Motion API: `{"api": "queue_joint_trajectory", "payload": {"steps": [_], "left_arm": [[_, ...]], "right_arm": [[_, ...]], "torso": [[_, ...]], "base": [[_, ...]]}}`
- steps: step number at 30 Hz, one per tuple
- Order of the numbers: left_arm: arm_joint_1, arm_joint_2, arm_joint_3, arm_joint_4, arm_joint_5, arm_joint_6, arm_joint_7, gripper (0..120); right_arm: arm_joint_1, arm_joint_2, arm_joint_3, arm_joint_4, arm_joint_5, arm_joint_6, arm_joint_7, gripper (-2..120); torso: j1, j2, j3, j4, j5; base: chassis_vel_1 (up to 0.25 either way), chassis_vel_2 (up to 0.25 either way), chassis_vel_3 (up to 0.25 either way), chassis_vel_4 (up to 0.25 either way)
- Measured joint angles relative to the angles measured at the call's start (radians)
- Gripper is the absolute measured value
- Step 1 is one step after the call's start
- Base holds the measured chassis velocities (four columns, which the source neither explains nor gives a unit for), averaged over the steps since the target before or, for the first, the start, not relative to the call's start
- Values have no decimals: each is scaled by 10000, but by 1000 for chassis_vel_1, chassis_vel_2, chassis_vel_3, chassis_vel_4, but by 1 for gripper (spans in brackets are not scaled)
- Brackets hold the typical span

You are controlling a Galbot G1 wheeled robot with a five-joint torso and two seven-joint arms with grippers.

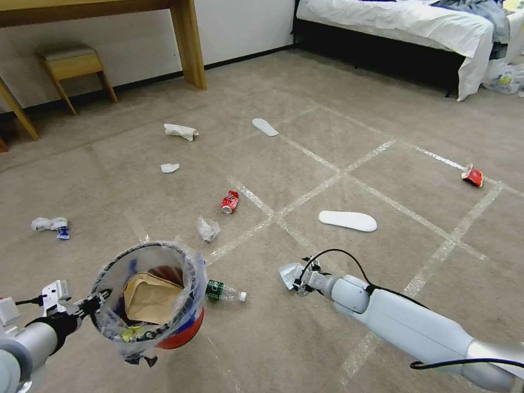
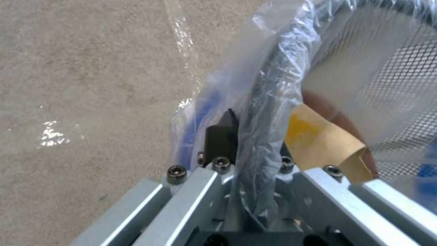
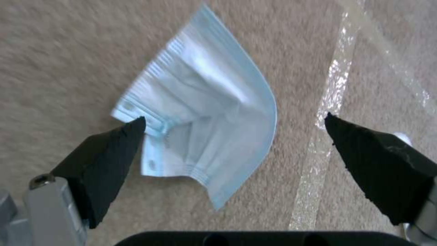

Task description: Pick up the trash bin and place the garbage on the floor into it.

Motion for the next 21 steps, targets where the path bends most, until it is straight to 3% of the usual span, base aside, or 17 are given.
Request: {"api": "queue_joint_trajectory", "payload": {"steps": [14,21], "left_arm": [[221,-132,-102,-70,94,0,71,1],[236,-177,-87,-72,104,0,92,1]], "right_arm": [[114,1475,15,-1992,-131,1025,192,100],[108,2045,145,-2265,-105,1011,468,100]], "torso": [[0,0,0,-1,-1],[0,0,0,0,-1]], "base": [[0,0,0,0],[0,0,0,0]]}}
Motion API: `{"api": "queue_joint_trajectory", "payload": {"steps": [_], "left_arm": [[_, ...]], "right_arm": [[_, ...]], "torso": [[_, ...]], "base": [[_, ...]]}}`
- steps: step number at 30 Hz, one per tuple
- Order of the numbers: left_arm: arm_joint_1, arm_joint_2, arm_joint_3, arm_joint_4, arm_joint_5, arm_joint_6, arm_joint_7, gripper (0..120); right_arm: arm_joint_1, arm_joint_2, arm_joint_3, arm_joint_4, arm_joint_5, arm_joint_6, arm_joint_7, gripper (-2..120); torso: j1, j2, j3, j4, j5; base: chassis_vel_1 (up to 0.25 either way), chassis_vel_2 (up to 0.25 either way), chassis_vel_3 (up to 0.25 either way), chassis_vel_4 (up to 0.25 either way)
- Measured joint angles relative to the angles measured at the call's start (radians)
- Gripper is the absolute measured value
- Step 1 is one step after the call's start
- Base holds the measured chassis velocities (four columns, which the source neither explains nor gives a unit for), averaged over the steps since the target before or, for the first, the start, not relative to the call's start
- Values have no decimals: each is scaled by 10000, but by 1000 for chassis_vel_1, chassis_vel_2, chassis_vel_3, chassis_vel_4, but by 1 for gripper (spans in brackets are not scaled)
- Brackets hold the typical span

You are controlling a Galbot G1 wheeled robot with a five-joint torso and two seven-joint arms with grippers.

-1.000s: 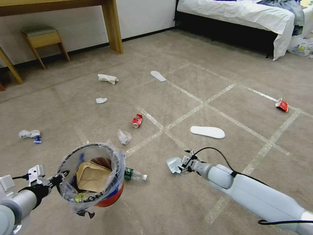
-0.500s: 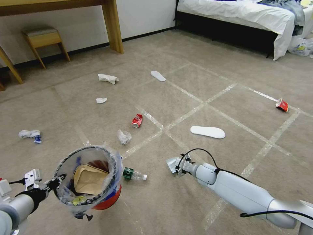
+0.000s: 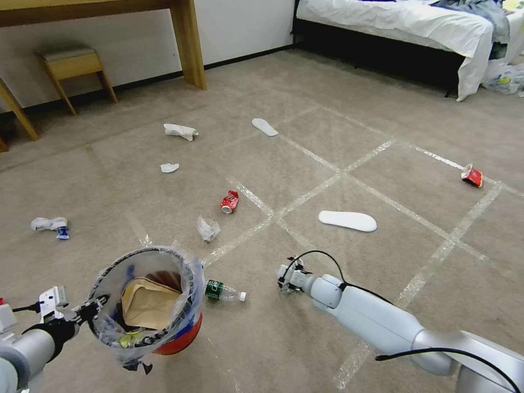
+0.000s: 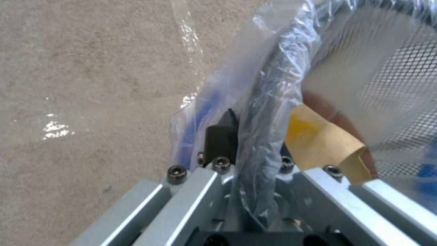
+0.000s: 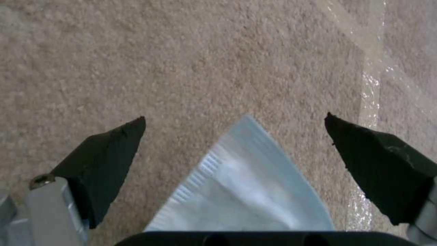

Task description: Pick up the trash bin and place the garbage on the floor into it.

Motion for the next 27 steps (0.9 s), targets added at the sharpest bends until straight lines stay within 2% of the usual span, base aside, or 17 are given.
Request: {"api": "queue_joint_trajectory", "payload": {"steps": [11,18,20,23,26,27], "left_arm": [[0,-40,42,18,74,0,40,1],[85,-49,19,-119,69,0,42,1],[135,-75,1,-142,70,0,50,1],[170,-94,-20,-152,73,0,71,1],[257,-117,-101,-167,82,0,118,1],[257,-117,-101,-167,82,0,118,1]], "right_arm": [[-11,-244,139,130,57,-198,196,98],[-50,7,238,-212,82,-266,289,98],[-56,187,285,-425,70,-241,294,90],[-57,311,307,-584,47,-174,294,86],[-57,469,359,-895,-22,-58,294,73],[-57,469,359,-895,-22,-58,294,73]], "torso": [[0,0,0,-3,0],[0,0,0,-1,2],[0,0,0,-1,2],[0,0,0,0,2],[0,0,0,0,2],[0,0,0,0,2]], "base": [[0,0,0,0],[0,0,0,0],[0,0,0,0],[0,0,0,0],[0,0,0,0],[0,0,0,0]]}}
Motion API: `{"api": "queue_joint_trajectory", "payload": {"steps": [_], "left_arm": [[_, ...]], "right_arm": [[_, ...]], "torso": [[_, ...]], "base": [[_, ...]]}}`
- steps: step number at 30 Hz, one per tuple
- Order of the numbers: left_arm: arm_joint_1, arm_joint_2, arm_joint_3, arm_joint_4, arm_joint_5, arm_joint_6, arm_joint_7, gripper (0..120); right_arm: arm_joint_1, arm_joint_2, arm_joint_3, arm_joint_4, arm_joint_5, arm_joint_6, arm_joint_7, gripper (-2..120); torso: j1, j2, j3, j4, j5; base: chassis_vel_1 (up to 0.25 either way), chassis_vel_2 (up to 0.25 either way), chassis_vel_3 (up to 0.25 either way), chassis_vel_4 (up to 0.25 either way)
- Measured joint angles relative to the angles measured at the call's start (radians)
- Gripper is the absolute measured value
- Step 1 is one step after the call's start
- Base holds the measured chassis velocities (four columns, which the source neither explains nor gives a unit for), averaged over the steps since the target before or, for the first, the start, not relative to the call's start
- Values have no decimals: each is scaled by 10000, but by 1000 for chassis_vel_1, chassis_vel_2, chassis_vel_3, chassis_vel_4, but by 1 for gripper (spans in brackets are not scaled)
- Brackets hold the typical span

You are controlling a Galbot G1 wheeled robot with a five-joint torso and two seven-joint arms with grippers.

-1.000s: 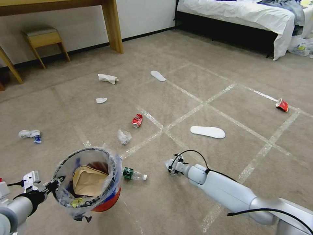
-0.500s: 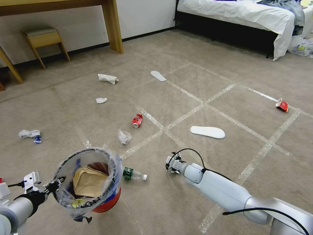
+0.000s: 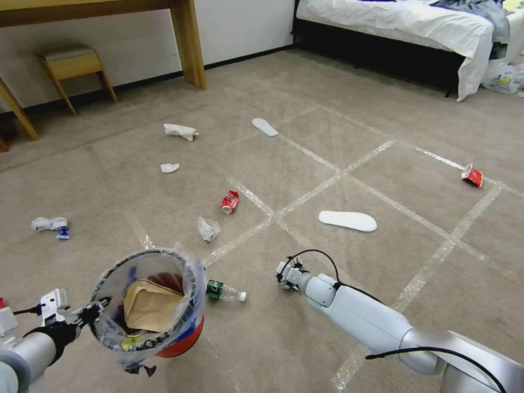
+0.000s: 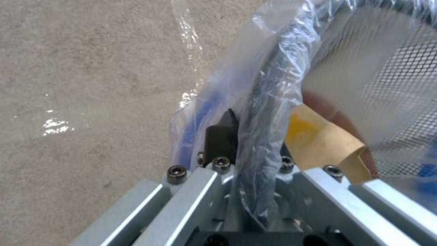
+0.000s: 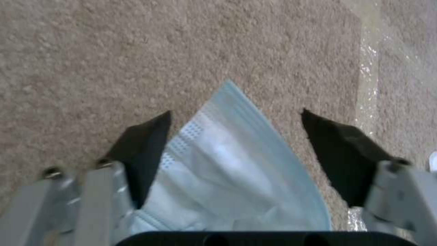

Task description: Pick up the trash bin and place the garbage on the floor into it.

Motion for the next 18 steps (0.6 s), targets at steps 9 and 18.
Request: {"api": "queue_joint_trajectory", "payload": {"steps": [9,18], "left_arm": [[-21,-7,24,37,64,0,37,1],[-91,5,122,105,87,0,38,1]], "right_arm": [[-73,-105,93,-14,-17,67,-1,40],[-223,-497,237,255,46,65,37,9]], "torso": [[0,0,0,-1,-1],[0,0,0,-2,0]], "base": [[0,0,0,0],[0,0,0,0]]}}
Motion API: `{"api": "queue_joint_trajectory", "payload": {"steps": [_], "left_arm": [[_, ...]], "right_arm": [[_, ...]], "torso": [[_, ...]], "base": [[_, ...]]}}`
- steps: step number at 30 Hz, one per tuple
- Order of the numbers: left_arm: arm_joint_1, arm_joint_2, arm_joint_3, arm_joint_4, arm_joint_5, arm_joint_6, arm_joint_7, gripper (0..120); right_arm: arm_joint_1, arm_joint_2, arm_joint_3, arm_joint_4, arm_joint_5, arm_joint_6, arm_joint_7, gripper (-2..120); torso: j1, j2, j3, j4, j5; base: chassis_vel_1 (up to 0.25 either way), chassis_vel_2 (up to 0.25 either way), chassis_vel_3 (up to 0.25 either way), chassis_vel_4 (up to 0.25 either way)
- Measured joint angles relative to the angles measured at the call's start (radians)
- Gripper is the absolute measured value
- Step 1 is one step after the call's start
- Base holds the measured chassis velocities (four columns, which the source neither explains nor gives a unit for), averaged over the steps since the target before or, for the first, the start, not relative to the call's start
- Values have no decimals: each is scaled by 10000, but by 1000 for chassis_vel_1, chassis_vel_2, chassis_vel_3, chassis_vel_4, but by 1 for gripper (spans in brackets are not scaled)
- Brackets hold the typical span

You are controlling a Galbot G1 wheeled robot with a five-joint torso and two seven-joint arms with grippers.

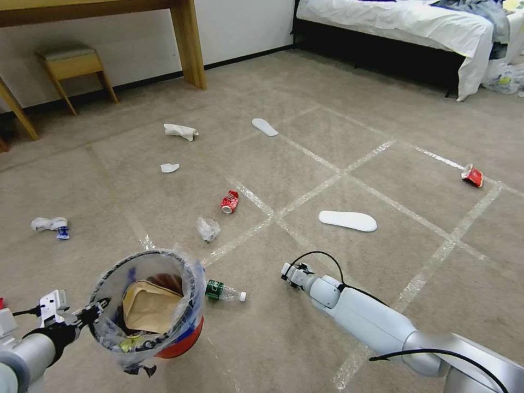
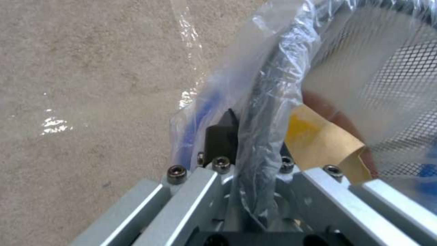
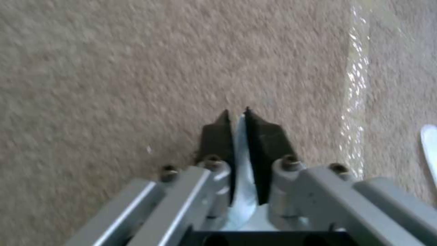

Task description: Pick up the trash bin and place the garbage on the floor into it.

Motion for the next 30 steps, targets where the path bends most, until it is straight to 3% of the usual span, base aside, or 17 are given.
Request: {"api": "queue_joint_trajectory", "payload": {"steps": [1,3,15,24,30], "left_arm": [[-6,4,19,17,22,0,0,1],[-8,5,34,23,35,0,0,1],[4,-25,116,18,115,0,-1,1],[-78,-26,147,62,129,0,-28,1],[-110,-66,225,55,163,0,-35,1]], "right_arm": [[-29,-102,26,93,39,-2,38,2],[-54,-179,36,147,57,-3,61,0],[-164,-1016,350,1118,519,-53,391,0],[-363,-1809,1144,3046,1458,-287,653,0],[-515,-1956,1215,3239,1460,-312,758,0]], "torso": [[0,0,0,1,0],[0,0,0,1,-1],[1,0,0,-1,0],[0,0,-1,0,0],[0,0,0,0,0]], "base": [[0,0,0,0],[0,0,0,0],[0,0,0,0],[0,0,0,0],[0,0,0,0]]}}
